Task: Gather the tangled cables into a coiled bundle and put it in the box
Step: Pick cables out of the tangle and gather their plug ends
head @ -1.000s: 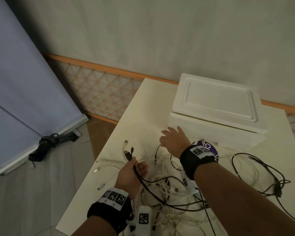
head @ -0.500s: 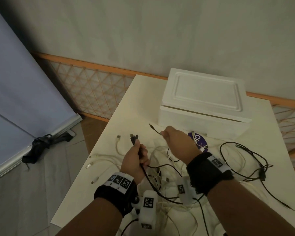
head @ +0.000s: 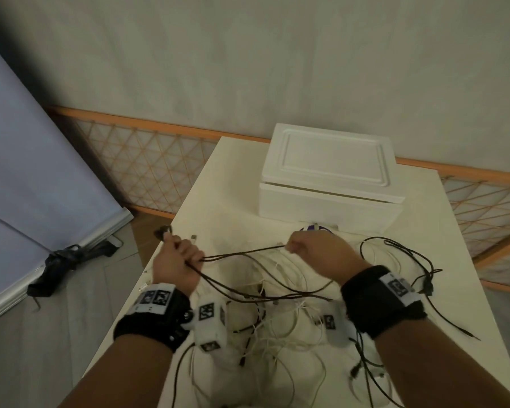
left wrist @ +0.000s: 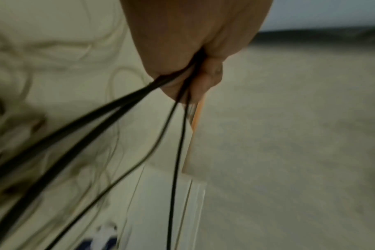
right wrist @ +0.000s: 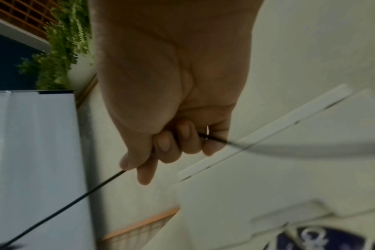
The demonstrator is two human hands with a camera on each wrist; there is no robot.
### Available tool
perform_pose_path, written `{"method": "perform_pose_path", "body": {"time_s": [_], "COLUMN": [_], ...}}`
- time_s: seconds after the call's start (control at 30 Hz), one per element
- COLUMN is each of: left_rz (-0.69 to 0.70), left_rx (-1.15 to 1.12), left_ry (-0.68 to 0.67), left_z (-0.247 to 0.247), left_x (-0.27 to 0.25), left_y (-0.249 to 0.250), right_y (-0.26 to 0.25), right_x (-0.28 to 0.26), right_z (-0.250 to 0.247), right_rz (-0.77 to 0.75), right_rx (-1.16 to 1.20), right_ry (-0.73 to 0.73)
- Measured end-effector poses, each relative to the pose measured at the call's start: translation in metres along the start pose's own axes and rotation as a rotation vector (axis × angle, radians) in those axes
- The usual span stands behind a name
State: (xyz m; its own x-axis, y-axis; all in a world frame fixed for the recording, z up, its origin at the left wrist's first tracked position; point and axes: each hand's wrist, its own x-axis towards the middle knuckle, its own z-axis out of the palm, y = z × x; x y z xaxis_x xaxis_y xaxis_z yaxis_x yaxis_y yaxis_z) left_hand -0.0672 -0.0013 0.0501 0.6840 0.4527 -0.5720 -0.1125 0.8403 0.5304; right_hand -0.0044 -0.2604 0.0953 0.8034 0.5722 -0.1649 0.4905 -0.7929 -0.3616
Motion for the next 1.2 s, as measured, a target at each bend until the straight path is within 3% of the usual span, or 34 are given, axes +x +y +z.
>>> {"method": "perform_pose_path", "body": {"time_s": [0.07, 0.13, 0.27, 0.33, 0.4, 0.47, 0.53, 0.63, 0.77, 0.9, 1.0, 1.1, 1.13, 1.2], "left_rz": [0.064, 0.147, 0.139, 0.066, 0.037, 0.065, 0.160, 0.320, 0.420, 0.608, 0.785, 0.537, 0.447, 0.411], "left_rx": [0.138, 0.353, 0.900, 1.066, 1.161, 1.184, 1.209, 1.342, 1.544, 1.876, 1.822, 1.724, 1.675, 1.613], "left_ry": [0.052, 0.010, -0.327, -0.502, -0.586, -0.569, -0.446, -0.230, -0.118, -0.146, -0.396, -0.656, -0.674, -0.674], "left_z": [-0.008, -0.004, 0.031, 0.047, 0.055, 0.055, 0.048, 0.027, 0.005, 0.009, 0.034, 0.059, 0.064, 0.066], "left_x": [0.002, -0.008, -0.040, -0.056, -0.063, -0.061, -0.049, -0.027, -0.012, -0.010, -0.032, -0.059, -0.061, -0.061], "left_y": [0.018, 0.021, -0.018, -0.038, -0.047, -0.043, -0.030, -0.004, 0.018, 0.011, -0.014, -0.044, -0.050, -0.050], "right_y": [0.021, 0.024, -0.017, -0.036, -0.040, -0.031, -0.016, 0.016, 0.049, 0.031, -0.002, -0.029, -0.033, -0.032], "right_x": [0.001, 0.001, 0.008, 0.012, 0.014, 0.010, 0.004, -0.009, -0.021, -0.018, -0.004, 0.007, 0.010, 0.011], "right_z": [-0.014, -0.022, -0.020, -0.017, -0.019, -0.024, -0.029, -0.038, -0.042, -0.033, -0.017, -0.007, -0.008, -0.010], "right_rz": [0.077, 0.078, -0.077, -0.145, -0.171, -0.168, -0.145, 0.004, 0.164, 0.127, 0.029, -0.081, -0.105, -0.131], "right_rx": [-0.001, -0.014, -0.073, -0.137, -0.150, -0.055, 0.033, 0.091, 0.075, -0.015, -0.049, -0.065, -0.090, -0.020], "right_ry": [0.023, 0.049, 0.019, 0.024, 0.031, 0.004, -0.014, 0.032, -0.003, -0.003, 0.005, 0.035, 0.046, 0.066]}}
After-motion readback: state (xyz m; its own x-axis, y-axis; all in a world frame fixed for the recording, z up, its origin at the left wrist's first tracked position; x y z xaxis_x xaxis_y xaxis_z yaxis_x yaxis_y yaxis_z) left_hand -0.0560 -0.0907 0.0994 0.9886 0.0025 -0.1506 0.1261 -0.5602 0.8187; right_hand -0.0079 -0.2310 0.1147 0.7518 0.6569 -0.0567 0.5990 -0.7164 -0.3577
